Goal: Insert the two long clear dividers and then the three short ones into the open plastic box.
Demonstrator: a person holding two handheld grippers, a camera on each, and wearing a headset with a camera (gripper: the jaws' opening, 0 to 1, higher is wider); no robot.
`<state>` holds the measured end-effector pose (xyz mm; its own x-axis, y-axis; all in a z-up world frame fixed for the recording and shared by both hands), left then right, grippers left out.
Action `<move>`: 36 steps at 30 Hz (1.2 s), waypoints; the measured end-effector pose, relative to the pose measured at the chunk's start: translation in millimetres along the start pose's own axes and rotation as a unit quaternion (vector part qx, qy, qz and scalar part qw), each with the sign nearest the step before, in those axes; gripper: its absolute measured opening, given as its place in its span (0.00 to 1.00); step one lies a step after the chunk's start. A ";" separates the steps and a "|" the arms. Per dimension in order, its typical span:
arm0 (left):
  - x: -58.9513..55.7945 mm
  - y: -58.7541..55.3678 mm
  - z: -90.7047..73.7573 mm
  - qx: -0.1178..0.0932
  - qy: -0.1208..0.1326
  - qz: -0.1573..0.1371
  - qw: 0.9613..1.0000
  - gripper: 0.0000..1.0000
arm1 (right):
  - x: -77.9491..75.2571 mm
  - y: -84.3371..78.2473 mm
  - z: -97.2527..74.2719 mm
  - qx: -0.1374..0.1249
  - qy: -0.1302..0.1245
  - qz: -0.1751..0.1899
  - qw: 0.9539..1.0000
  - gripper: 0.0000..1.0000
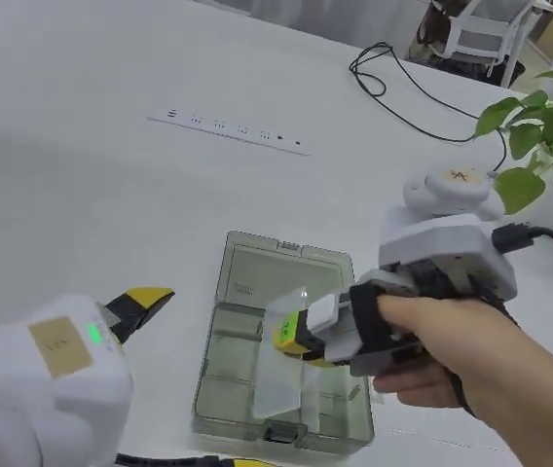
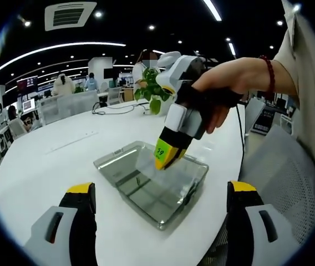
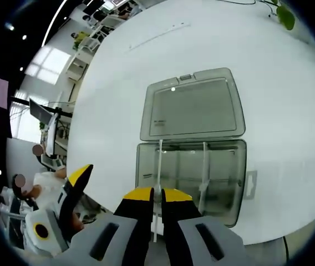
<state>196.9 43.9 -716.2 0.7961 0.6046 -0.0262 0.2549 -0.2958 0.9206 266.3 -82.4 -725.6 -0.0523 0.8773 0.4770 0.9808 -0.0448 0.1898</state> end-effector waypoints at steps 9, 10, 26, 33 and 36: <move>2.5 -4.6 2.0 0.003 -0.003 -0.004 1.000 1.00 | -6.3 -0.8 6.6 0.010 -0.018 -0.003 1.000 0.06; 2.4 -5.2 2.3 0.004 -0.003 -0.005 1.000 1.00 | -5.6 -2.3 7.0 0.011 -0.019 -0.004 1.000 0.06; 7.4 -7.2 3.6 0.013 0.002 -0.016 1.000 0.96 | -6.8 1.2 16.3 0.026 -0.022 -0.003 0.999 0.06; 12.1 -4.9 0.9 0.003 0.009 -0.033 0.999 0.95 | -7.9 4.2 19.3 0.028 -0.025 -0.003 0.999 0.06; 12.8 -4.2 0.8 0.001 0.010 -0.038 0.999 0.95 | -7.7 4.6 20.1 0.029 -0.026 -0.005 0.999 0.06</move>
Point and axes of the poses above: the centre of the closed fingertips' face, and the gripper's own axes: z roughly forward along the fingers, x roughly to its left, y roughly out of its top, the point moved 7 cm from there along -z, roughly backward along the fingers, and after that the axes turned 3 degrees about -y, right-handed, at the moved point
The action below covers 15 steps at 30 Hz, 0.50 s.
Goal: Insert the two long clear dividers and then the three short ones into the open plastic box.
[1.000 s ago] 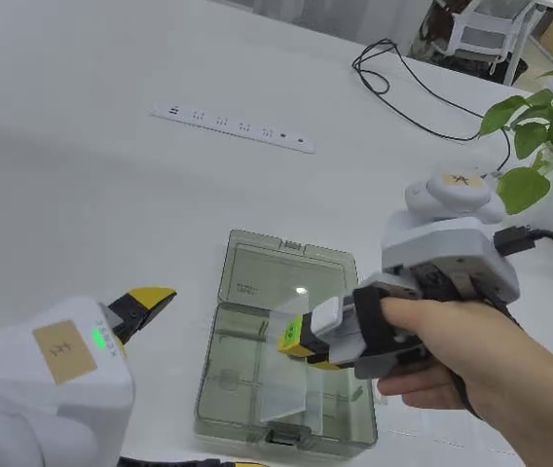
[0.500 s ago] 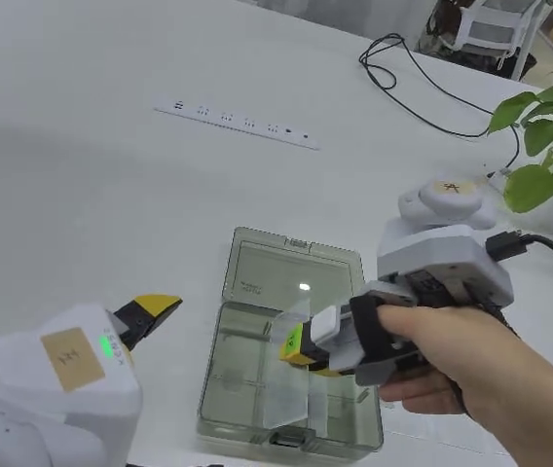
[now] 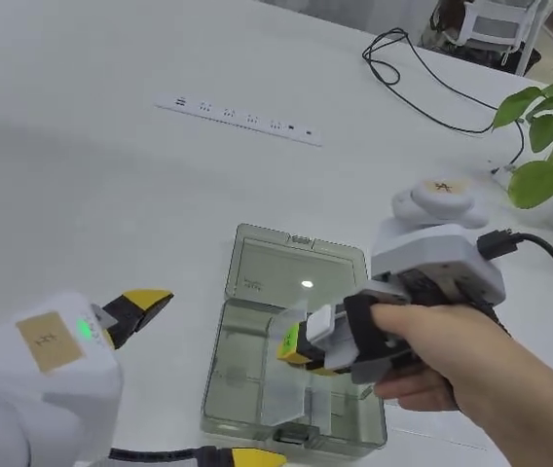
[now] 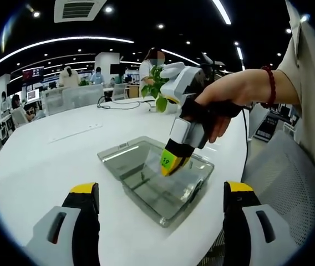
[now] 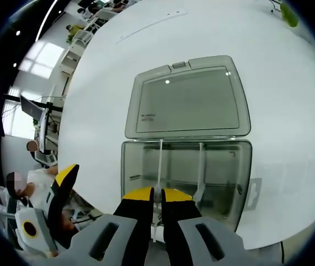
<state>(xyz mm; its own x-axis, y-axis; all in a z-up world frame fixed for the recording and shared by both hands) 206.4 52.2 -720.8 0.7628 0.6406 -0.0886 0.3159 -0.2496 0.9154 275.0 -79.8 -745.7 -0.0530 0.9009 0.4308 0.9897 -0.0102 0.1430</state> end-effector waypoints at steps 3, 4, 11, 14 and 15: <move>-0.5 0.8 0.1 0.000 0.000 -0.001 1.000 0.94 | 0.2 0.3 -0.3 0.000 -0.001 -0.002 1.000 0.06; -0.6 1.0 0.2 -0.001 0.000 -0.001 1.000 0.94 | 0.3 0.1 -0.4 0.000 0.000 -0.002 1.000 0.06; -1.7 1.3 0.4 0.000 -0.001 -0.003 1.000 0.93 | -1.7 -0.4 -2.6 -0.001 0.000 0.004 1.000 0.06; -2.4 1.8 0.0 0.000 -0.002 -0.003 1.000 0.93 | -2.3 -0.3 -2.3 -0.002 -0.001 0.005 1.000 0.06; -2.5 1.8 -0.2 -0.001 -0.002 -0.003 1.000 0.93 | -2.5 -0.3 -2.3 -0.003 -0.001 0.006 1.000 0.06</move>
Point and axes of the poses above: the centre of the closed fingertips' face, and the gripper's own axes: z roughly forward along the fingers, x roughly to its left, y roughly out of its top, the point moved 7 cm from there along -z, roughly backward along the fingers, and after that the axes turned 3 degrees about -y, right-handed, at the moved point
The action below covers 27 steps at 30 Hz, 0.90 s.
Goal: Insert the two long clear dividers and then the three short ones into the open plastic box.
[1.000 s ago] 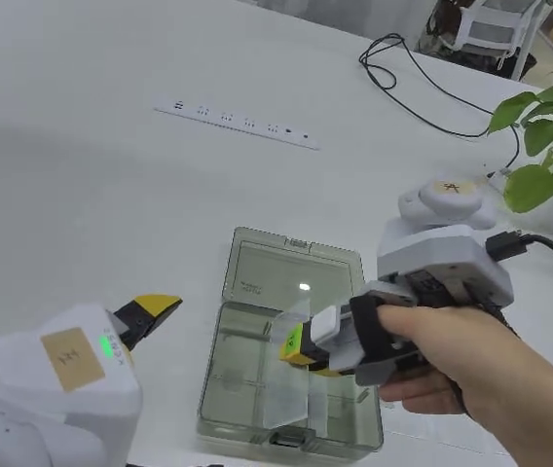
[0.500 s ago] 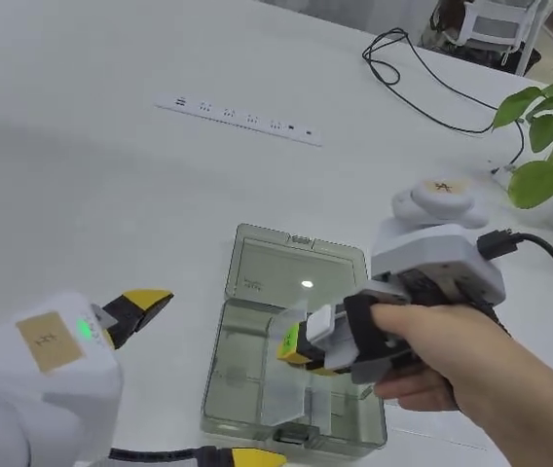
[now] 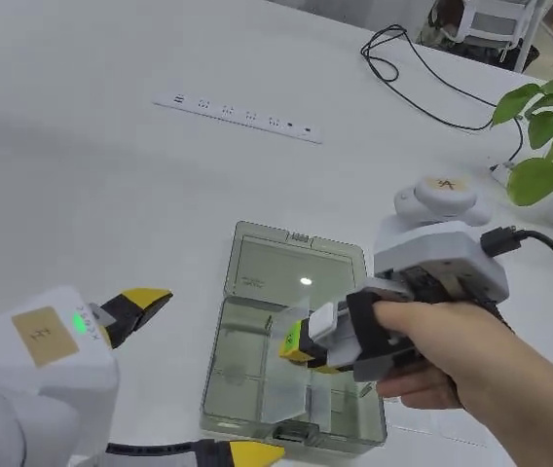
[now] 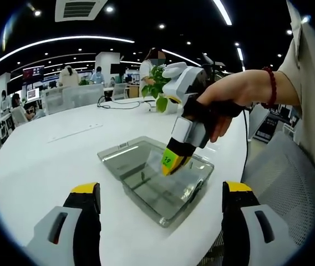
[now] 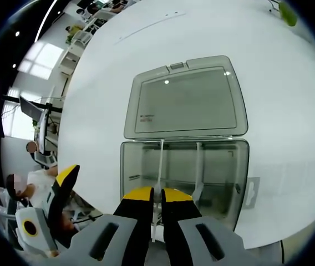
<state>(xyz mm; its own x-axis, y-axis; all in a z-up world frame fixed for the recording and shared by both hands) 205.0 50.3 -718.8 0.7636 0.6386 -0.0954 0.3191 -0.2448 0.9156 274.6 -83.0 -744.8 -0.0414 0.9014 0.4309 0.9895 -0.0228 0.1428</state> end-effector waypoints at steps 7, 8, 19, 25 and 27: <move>-0.5 -0.1 -0.8 -0.001 0.001 0.000 1.000 0.92 | 2.0 -2.9 1.4 0.001 0.001 -0.003 1.000 0.06; -0.5 -0.1 -1.0 -0.002 0.001 0.000 1.000 0.92 | 2.0 -3.0 1.5 0.001 0.000 -0.003 1.000 0.06; 0.1 -0.3 -1.7 -0.003 0.003 -0.002 1.000 0.92 | 4.3 -2.0 3.6 0.005 -0.014 -0.027 1.000 0.06; 0.4 -0.2 -1.7 -0.003 0.003 0.000 1.000 0.92 | 4.4 -1.6 3.2 0.005 -0.017 -0.032 0.999 0.06; 0.3 -0.1 -2.1 -0.003 0.003 0.000 1.000 0.92 | 4.2 -1.4 3.0 0.005 -0.016 -0.032 0.999 0.06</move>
Point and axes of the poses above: the centre of the closed fingertips' face, and the gripper's own axes: z roughly forward along the fingers, x roughly to its left, y roughly out of its top, the point moved 7 cm from there along -z, roughly backward along the fingers, and after that the axes turned 3 degrees about -y, right-handed, at the moved point
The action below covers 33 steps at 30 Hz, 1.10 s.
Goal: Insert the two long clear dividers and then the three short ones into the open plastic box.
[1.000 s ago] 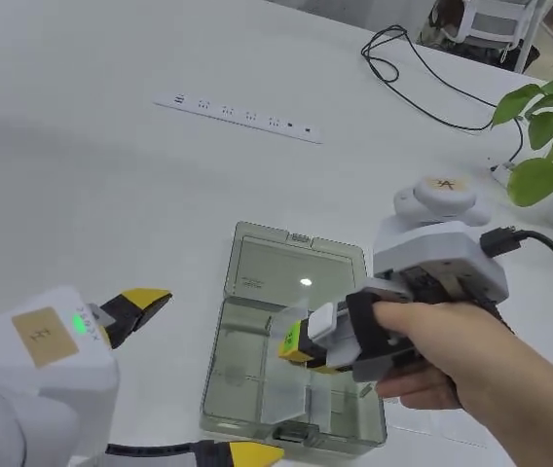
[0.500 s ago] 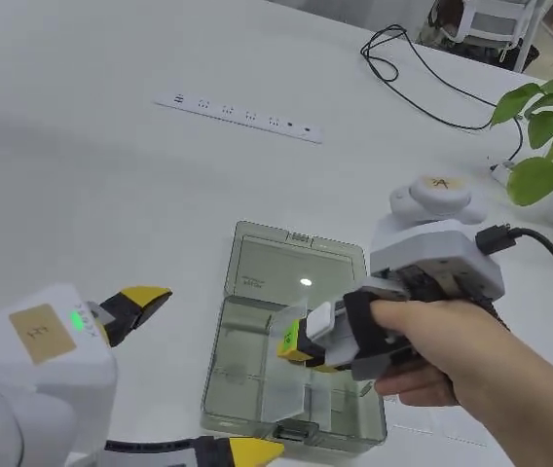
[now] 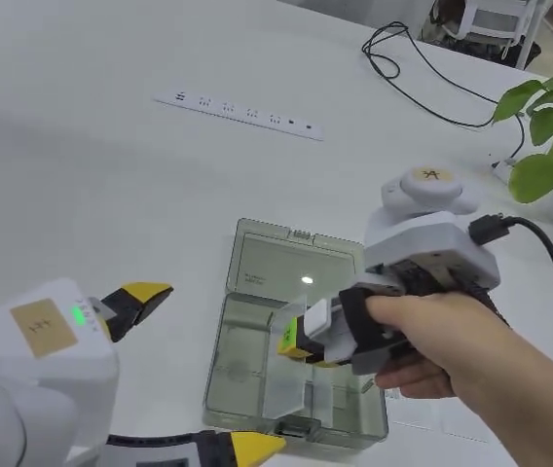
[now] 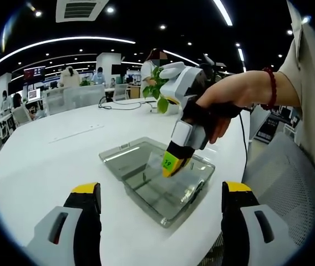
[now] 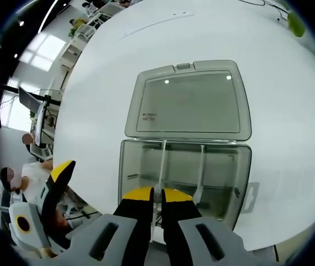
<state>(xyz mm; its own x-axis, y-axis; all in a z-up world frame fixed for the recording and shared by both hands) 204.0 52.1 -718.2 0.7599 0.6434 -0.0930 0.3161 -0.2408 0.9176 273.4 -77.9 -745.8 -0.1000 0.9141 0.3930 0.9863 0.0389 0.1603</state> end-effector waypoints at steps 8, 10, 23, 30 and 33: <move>0.5 0.4 -0.8 0.000 0.001 0.000 1.000 0.92 | 2.7 0.1 0.3 -0.002 -0.014 -0.020 1.000 0.06; 0.5 0.6 -0.5 0.000 0.000 0.000 1.000 0.92 | 4.7 0.3 0.6 -0.002 -0.025 -0.034 0.999 0.06; 1.5 1.7 -0.4 -0.003 0.001 0.001 1.000 0.92 | 28.6 2.0 12.9 0.015 -0.131 -0.215 0.968 0.07; 1.8 3.3 -1.7 -0.007 0.005 0.001 1.000 0.92 | 29.6 -2.0 29.1 0.022 -0.159 -0.247 0.956 0.07; 1.9 3.5 -1.9 -0.009 0.006 0.002 1.000 0.92 | 27.4 -2.4 30.9 0.024 -0.161 -0.241 0.957 0.07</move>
<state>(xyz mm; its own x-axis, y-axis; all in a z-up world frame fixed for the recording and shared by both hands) 205.5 53.8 -714.4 0.7542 0.6511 -0.0852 0.3027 -0.2296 0.9250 272.4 -40.4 -763.5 -0.5079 0.8613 -0.0160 0.8410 0.4998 0.2072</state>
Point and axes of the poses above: the centre of the closed fingertips' face, and the gripper's own axes: z roughly forward along the fingers, x roughly to its left, y roughly out of its top, the point moved 7 cm from there along -z, roughly backward along the fingers, and after that the axes turned 3 degrees about -y, right-handed, at the moved point
